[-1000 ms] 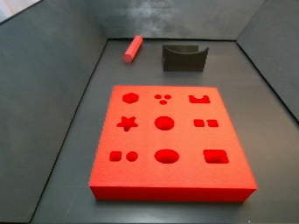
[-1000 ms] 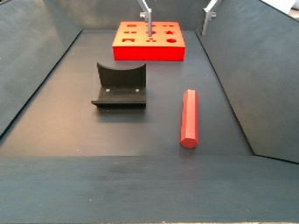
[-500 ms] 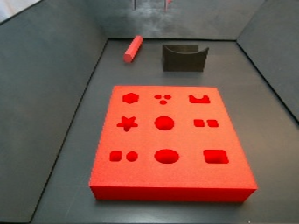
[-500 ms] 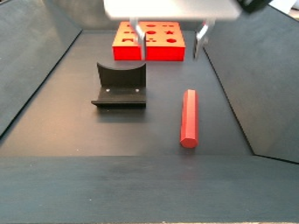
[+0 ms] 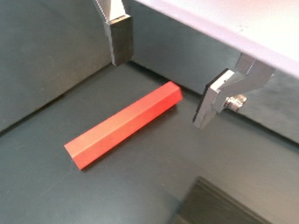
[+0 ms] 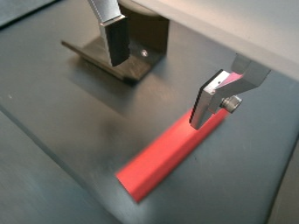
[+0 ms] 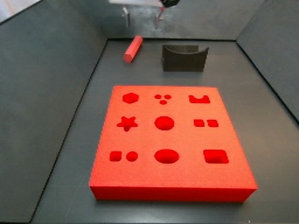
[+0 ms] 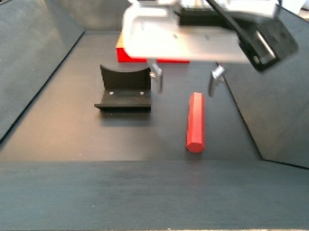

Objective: Pick up the hexagon object. Move up. Place the hexagon object on the fixture. Regrasp the hexagon object. Move to above the board. Insert the hexagon object.
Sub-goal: Pick up the hexagon object.

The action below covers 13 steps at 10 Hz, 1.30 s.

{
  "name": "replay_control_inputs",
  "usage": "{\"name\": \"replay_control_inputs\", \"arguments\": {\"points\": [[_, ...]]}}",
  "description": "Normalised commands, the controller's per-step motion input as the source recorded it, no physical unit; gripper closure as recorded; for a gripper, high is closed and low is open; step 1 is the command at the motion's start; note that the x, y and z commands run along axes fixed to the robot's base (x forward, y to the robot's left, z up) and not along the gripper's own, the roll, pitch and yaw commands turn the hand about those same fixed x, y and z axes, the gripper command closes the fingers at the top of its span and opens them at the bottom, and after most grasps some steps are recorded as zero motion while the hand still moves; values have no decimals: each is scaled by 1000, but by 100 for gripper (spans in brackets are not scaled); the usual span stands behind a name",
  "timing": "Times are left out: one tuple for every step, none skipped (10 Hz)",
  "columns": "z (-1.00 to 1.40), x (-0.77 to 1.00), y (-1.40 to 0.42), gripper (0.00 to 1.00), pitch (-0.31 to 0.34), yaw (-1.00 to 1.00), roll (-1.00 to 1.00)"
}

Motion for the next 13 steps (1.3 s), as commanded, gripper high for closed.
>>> {"name": "replay_control_inputs", "arguments": {"points": [[-451,-351,6,0,-291,3,-196],[-497,-131,-6,0,-187,0,-233],[-540,-80,-74,0,-116,0,-261],[-454,-20,-80,0,0,-100,-323],[-326,0,-60,0,44,-217,-370],[-266,0,-29,0,47,-274,-397],[-180,0,0,0,26,-317,-449],[-140,0,94,0,0,-331,-480],[-254,-80,246,0,0,-151,-461],[-449,-129,131,0,-127,57,-330],[-414,-63,160,0,-190,197,-301],[-446,-60,91,0,-214,206,-257],[-491,-63,0,0,-243,209,-179]]}}
